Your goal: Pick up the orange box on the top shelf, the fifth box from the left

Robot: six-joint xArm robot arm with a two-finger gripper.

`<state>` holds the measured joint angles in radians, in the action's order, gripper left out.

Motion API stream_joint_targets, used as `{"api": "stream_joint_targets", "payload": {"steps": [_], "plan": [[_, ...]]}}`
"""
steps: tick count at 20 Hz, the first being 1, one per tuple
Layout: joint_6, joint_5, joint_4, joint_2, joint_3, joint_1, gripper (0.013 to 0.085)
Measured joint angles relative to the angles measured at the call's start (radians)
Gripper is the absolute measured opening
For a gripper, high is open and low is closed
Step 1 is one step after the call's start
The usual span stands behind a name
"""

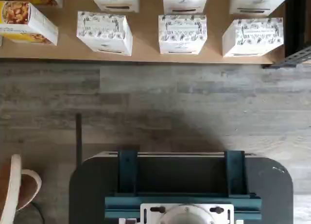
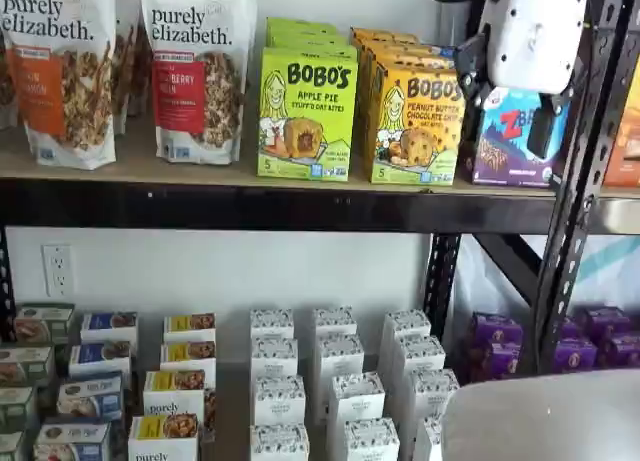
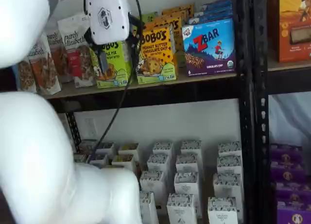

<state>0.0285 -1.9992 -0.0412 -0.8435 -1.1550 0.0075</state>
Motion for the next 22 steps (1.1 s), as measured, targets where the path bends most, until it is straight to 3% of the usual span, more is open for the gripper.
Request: {"api": "stream_joint_targets", "payload": {"steps": [3, 15, 18, 22], "plan": [[0.037, 0.032, 0.078, -0.019, 0.017, 0.07, 0.085], [0.029, 0.052, 0.065, -0.011, 0.017, 0.053, 0.085], [0.018, 0.076, 0.06, 0.006, 0.011, 0.039, 0.085], [0.025, 0.138, 0.081, 0.035, 0.004, 0.051, 0.085]]}}
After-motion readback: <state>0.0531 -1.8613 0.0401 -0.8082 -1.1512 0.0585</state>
